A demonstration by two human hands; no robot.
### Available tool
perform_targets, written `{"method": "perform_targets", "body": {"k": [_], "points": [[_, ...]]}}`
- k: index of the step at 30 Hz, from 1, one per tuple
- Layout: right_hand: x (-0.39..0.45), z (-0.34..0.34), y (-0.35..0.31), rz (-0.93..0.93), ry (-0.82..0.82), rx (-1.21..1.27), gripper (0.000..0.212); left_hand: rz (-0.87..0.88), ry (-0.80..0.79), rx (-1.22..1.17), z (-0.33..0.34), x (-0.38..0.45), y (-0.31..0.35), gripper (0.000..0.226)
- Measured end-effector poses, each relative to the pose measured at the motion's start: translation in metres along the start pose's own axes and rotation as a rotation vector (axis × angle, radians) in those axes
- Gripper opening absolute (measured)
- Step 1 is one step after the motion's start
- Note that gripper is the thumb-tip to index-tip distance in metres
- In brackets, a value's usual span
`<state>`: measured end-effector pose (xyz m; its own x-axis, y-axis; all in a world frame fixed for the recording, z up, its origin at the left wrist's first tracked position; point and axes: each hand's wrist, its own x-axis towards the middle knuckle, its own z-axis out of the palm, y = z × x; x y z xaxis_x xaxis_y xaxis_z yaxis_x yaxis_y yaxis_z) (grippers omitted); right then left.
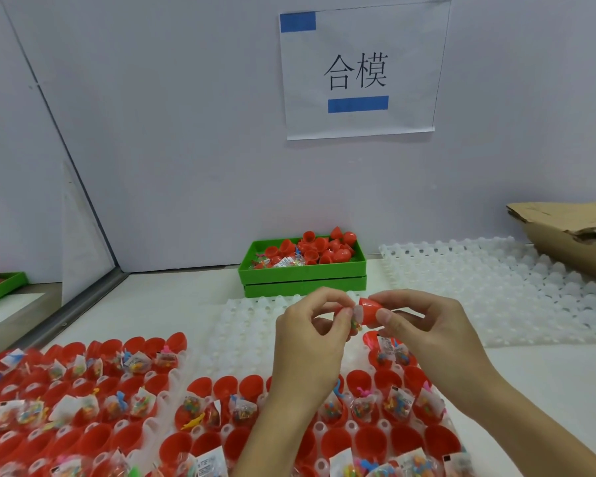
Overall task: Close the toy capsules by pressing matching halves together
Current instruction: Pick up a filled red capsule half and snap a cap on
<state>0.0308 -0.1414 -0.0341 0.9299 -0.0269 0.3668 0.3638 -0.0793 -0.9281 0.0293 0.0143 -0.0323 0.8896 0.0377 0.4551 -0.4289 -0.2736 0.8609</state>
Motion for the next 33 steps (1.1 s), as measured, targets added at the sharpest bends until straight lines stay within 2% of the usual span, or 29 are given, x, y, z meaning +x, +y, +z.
{"method": "perform_targets", "body": {"k": [9,12,14,20,26,31,33], "points": [[-0.002,-0.001,-0.004,-0.027,0.03,-0.038,0.014,0.015,-0.107,-0.016,-0.004,0.0,0.003,0.013],[-0.001,-0.002,-0.006,-0.021,0.054,-0.023,0.013,0.031,-0.167,0.003,-0.007,-0.001,0.004,0.021],[-0.001,-0.002,-0.006,-0.019,0.053,-0.015,0.014,0.038,-0.146,0.035,-0.006,-0.001,0.004,0.022],[-0.001,-0.002,-0.007,-0.022,0.058,-0.019,0.016,0.046,-0.092,0.047,-0.003,0.0,0.005,0.006],[-0.002,-0.002,-0.004,-0.055,-0.012,-0.018,0.025,0.014,-0.029,0.022,0.001,0.0,0.005,0.006],[-0.004,0.0,-0.003,-0.106,-0.034,-0.074,0.029,0.052,0.016,0.127,0.003,-0.002,0.004,0.008],[-0.004,0.0,-0.003,-0.116,-0.013,-0.078,0.027,0.087,0.029,0.16,0.005,-0.004,0.005,0.016]]}}
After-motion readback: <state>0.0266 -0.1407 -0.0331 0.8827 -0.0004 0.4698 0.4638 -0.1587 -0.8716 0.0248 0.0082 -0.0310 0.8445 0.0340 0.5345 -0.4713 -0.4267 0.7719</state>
